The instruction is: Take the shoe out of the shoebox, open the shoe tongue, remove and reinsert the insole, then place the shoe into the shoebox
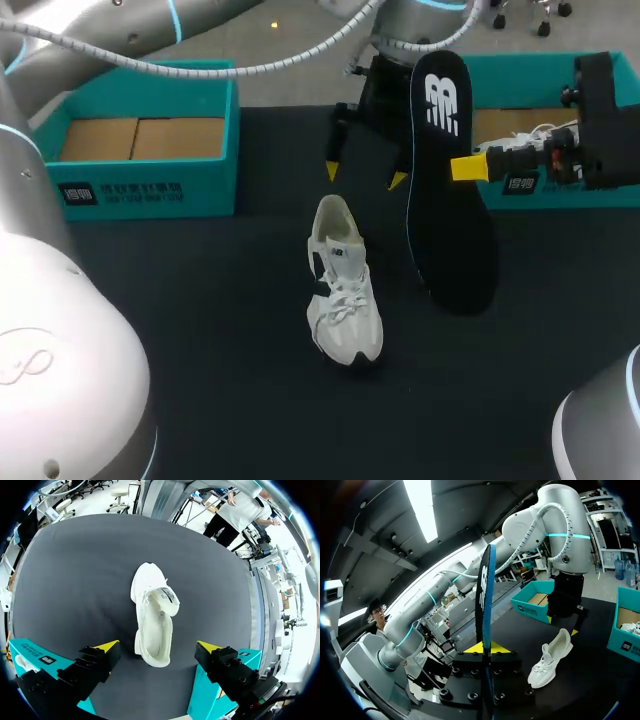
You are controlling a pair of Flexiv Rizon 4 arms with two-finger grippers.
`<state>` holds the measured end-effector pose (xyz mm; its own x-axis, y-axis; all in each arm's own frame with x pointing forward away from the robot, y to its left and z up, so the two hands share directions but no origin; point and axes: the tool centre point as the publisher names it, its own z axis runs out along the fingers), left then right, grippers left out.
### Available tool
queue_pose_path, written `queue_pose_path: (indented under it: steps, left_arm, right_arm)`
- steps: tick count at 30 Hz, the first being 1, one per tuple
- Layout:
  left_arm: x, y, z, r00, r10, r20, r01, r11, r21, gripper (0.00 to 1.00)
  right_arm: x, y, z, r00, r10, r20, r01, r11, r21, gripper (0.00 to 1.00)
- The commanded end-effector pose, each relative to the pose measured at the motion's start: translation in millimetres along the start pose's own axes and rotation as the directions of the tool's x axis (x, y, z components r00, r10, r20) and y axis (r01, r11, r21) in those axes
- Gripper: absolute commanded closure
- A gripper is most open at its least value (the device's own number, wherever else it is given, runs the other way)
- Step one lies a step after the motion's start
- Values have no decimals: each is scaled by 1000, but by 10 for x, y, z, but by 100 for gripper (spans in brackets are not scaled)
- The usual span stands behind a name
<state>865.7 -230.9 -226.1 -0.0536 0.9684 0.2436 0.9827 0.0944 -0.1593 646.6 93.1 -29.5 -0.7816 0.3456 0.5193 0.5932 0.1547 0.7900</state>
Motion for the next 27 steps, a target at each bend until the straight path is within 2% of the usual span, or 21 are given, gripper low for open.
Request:
queue_pose_path:
  steps: [1, 12, 14, 16, 17, 19, 22, 27]
  left_arm:
    - [250, 0, -62, 950, 36, 312, -32, 999, -20, 0]
    - [250, 0, -62, 950, 36, 312, -32, 999, -20, 0]
    - [249, 55, 2, 919, -6, 394, 11, 1000, -12, 0]
    - [250, 113, -52, 864, -49, 501, 67, 998, -18, 0]
    - [258, 143, -78, 842, -52, 537, 90, 995, -45, 0]
    - [272, 179, -171, 781, -82, 619, 127, 991, -29, 0]
    - [286, 195, -326, 710, -59, 702, 145, 987, -63, 0]
    - [295, 157, -590, 594, -15, 805, 173, 979, -109, 0]
  right_arm:
    - [-16, 16, 22, 1000, 1, -1, -1, 1000, 3, 100]
    - [-16, 16, 22, 1000, 1, -1, -1, 1000, 3, 100]
    - [-16, 16, 22, 1000, 1, -1, -1, 1000, 3, 100]
    - [-44, 19, 17, 999, 32, -5, -32, 999, 1, 100]
    - [-87, 29, 8, 998, 61, -3, -61, 998, -9, 100]
    - [-171, 94, -10, 997, 82, -1, -82, 996, -24, 100]
    - [-301, 249, -47, 994, 106, -9, -107, 993, -44, 100]
    - [-550, 565, -124, 991, 134, -25, -135, 990, -33, 100]
